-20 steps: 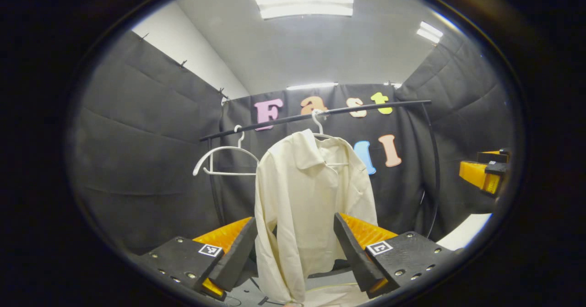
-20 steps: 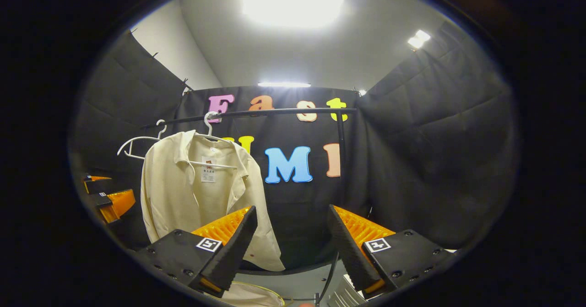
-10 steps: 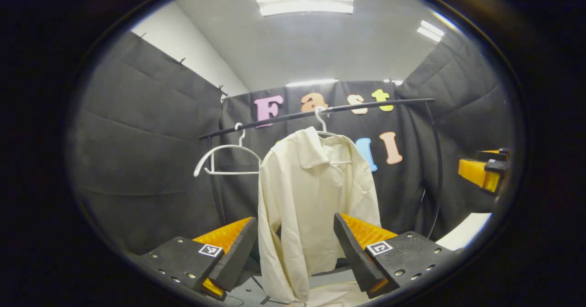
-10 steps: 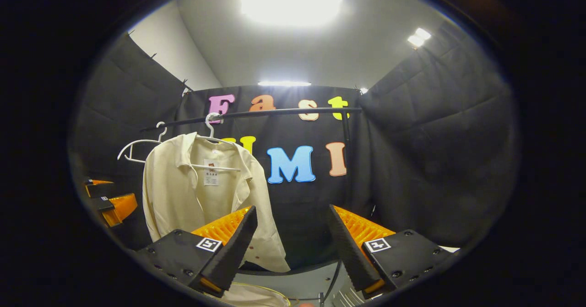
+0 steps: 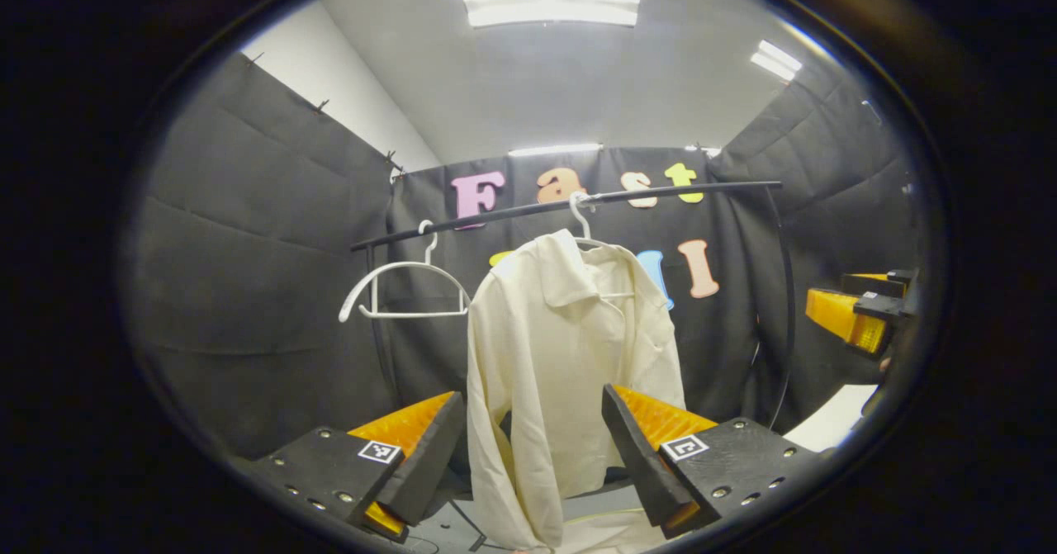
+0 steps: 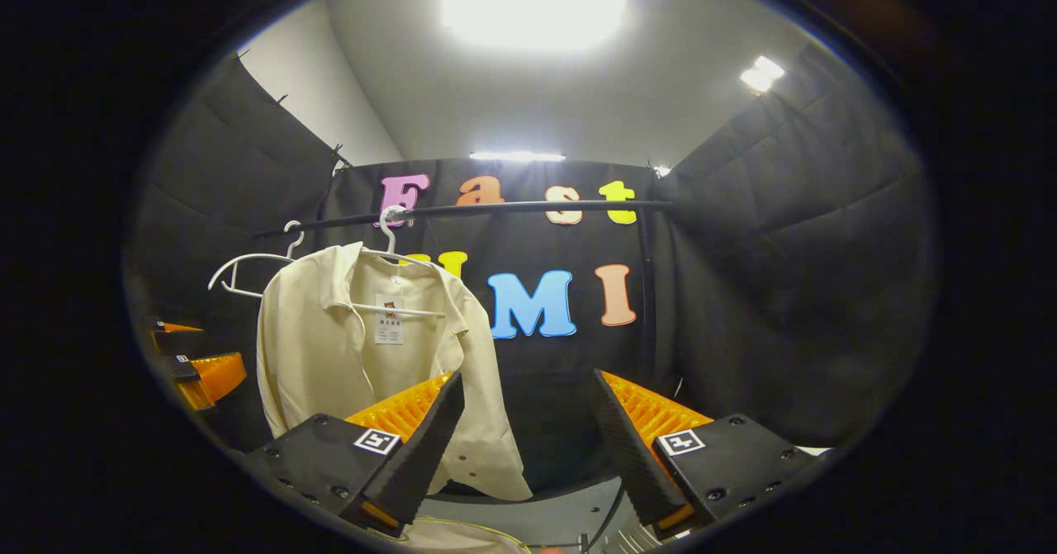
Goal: Grasp the clothes on the hanger with both hands and then place them into the laundry hamper below.
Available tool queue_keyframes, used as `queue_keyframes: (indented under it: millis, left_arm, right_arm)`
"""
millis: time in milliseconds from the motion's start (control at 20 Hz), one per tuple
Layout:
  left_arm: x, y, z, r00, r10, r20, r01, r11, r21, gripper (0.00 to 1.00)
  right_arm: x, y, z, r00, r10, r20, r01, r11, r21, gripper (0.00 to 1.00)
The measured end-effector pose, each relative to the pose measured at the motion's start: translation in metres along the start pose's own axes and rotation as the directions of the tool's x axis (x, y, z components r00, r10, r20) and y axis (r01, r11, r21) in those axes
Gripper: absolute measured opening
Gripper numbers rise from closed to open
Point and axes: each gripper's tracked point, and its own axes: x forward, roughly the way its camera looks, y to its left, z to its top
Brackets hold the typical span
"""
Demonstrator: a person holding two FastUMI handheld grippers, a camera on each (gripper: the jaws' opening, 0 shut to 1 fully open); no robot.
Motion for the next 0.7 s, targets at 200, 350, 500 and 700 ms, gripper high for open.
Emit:
queue_keyframes:
  millis: [200, 350, 500, 700]
  left_arm:
    - [0.010, -0.003, 0.007, 1.000, 0.008, 0.009, -0.008, 1.000, -0.003, 0.98]
    - [0.028, -0.016, 0.013, 1.000, 0.016, 0.019, -0.016, 1.000, -0.007, 0.98]
    - [0.055, -0.037, 0.016, 0.999, 0.034, 0.027, -0.034, 0.999, -0.007, 0.98]
    - [0.088, -0.065, 0.020, 0.998, 0.054, 0.038, -0.054, 0.999, -0.007, 1.00]
  right_arm:
    - [0.023, 0.009, -0.002, 0.999, 0.034, 0.000, -0.034, 0.999, -0.015, 0.97]
    - [0.047, 0.012, -0.006, 0.998, 0.068, 0.005, -0.068, 0.998, -0.014, 0.97]
    - [0.077, 0.020, -0.011, 0.992, 0.128, 0.008, -0.128, 0.992, 0.007, 0.98]
    - [0.119, 0.025, -0.021, 0.979, 0.204, 0.007, -0.204, 0.979, -0.003, 0.98]
